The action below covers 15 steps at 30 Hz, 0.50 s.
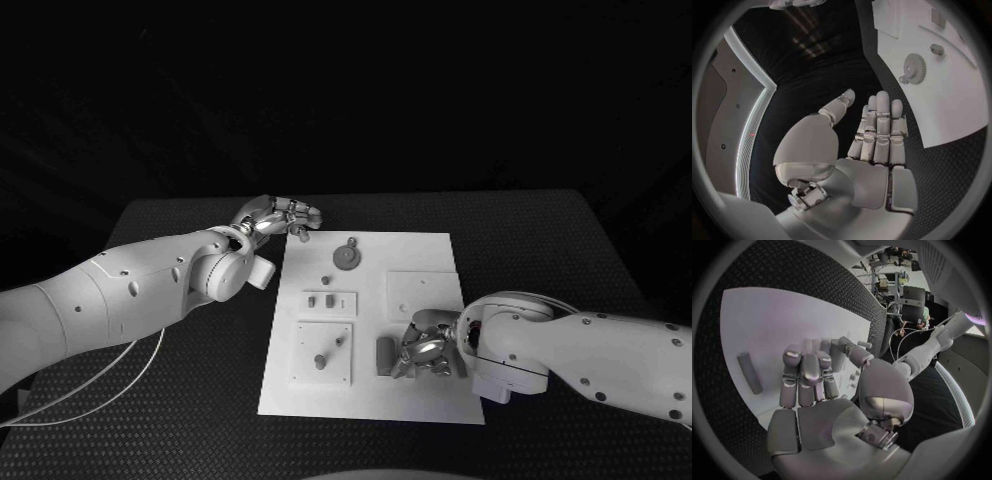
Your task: Assemble the parts on the task board
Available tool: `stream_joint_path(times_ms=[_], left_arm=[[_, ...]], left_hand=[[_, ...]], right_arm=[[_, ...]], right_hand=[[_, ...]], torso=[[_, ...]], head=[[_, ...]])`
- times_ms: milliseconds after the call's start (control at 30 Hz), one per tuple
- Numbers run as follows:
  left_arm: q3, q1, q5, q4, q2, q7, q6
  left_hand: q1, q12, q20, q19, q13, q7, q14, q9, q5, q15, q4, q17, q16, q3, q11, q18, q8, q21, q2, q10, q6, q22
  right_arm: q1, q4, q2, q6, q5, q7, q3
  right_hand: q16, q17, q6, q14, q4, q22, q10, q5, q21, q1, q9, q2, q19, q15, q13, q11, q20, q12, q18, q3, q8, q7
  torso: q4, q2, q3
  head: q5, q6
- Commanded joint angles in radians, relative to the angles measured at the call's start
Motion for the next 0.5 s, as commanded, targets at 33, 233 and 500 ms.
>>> stream_joint_path(times_ms=[33,233,500], left_arm=[[0.000,0.001,0.004,0.002,0.001,0.006,0.007],[0.000,0.001,0.004,0.002,0.000,0.004,0.008],[0.000,0.001,0.004,0.002,0.000,0.003,0.007]], left_hand=[[-0.007,-0.001,-0.001,0.006,-0.001,0.001,0.005,-0.002,0.000,0.005,0.001,0.001,-0.006,-0.004,0.000,0.012,0.002,-0.007,0.003,-0.004,-0.009,0.001],[-0.007,-0.001,-0.001,0.006,-0.001,0.001,0.005,-0.002,0.000,0.005,0.001,0.002,-0.006,-0.003,0.000,0.012,0.001,-0.007,0.003,-0.004,-0.009,0.001],[-0.007,-0.001,-0.001,0.006,-0.002,0.001,0.005,-0.002,0.000,0.005,0.001,0.002,-0.007,-0.003,0.000,0.013,0.001,-0.007,0.003,-0.004,-0.010,0.002]], right_arm=[[0.000,-0.006,-0.003,0.010,-0.017,-0.008,-0.001],[0.000,-0.004,-0.005,0.015,-0.018,-0.005,-0.001],[0.000,-0.003,-0.007,0.018,-0.021,-0.002,-0.001]], right_hand=[[0.006,0.000,0.008,0.007,-0.014,0.000,0.005,0.004,0.005,-0.016,-0.001,-0.035,0.005,0.002,0.002,0.000,0.005,-0.004,0.017,-0.019,-0.003,0.001],[0.002,-0.004,0.006,0.005,-0.022,-0.003,0.004,0.003,0.006,-0.043,-0.002,-0.110,0.006,0.002,0.004,0.000,0.004,-0.006,0.017,-0.077,-0.006,0.001],[0.000,-0.006,0.003,0.002,-0.029,-0.008,0.002,0.004,0.004,-0.031,0.000,-0.138,0.005,0.001,0.006,0.000,0.000,-0.008,0.017,-0.099,-0.007,0.001]], torso=[[0.0003,0.000,0.0000],[0.0002,0.000,-0.0003],[0.0003,0.000,-0.0001]], head=[[-0.001,0.001],[-0.001,0.000],[0.000,0.000]])
